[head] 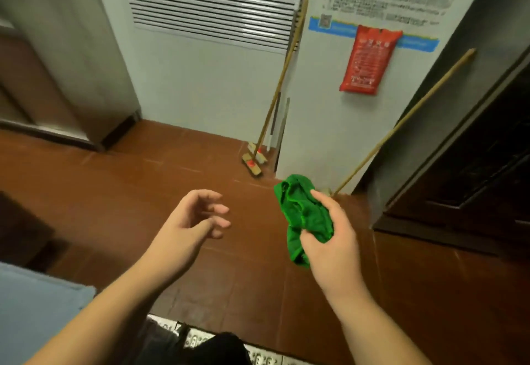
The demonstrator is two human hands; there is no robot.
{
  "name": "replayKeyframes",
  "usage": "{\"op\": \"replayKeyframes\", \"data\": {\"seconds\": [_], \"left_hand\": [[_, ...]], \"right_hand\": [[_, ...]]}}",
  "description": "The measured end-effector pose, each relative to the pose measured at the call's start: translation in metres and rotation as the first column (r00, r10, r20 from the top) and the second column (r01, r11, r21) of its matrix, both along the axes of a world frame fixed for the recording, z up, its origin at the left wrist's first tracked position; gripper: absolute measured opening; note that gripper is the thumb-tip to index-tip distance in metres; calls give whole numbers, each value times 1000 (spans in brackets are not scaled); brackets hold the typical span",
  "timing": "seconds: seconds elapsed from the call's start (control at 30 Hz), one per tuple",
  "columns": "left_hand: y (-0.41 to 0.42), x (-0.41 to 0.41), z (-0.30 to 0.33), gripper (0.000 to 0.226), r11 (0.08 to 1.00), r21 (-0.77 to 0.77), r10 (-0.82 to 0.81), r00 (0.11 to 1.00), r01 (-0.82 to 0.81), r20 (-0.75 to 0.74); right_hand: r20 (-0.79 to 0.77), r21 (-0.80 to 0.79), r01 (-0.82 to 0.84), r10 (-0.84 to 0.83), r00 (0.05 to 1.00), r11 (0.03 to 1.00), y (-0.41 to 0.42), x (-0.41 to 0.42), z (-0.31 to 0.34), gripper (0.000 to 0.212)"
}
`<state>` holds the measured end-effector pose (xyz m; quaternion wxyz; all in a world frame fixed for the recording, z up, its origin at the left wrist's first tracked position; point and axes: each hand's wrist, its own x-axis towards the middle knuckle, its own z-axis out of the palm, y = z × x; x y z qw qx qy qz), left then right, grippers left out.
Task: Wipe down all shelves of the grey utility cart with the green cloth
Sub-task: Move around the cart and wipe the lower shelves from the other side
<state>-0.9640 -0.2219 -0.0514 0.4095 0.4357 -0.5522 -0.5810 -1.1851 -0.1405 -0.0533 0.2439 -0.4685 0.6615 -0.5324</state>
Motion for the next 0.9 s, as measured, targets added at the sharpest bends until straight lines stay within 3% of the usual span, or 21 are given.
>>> {"op": "replayKeyframes", "data": {"seconds": [0.27,0.53,0.77,0.9], "left_hand": [[-161,55,-36,41,939,42,344,938,-342,-39],[-329,108,-33,45,866,29,500,866,-500,18],[-417,164,-46,47,732,23,678,730,-681,87],[-453,197,-66,42,543,62,833,546,-838,90]], "right_hand": [[-106,51,-325,329,938,944,-216,31,-13,75],[-206,81,-573,576,791,816,-432,101,-5,78],[-248,118,-769,769,590,628,-575,161,-26,74],[-227,128,-882,879,419,453,-662,217,-45,77]]}}
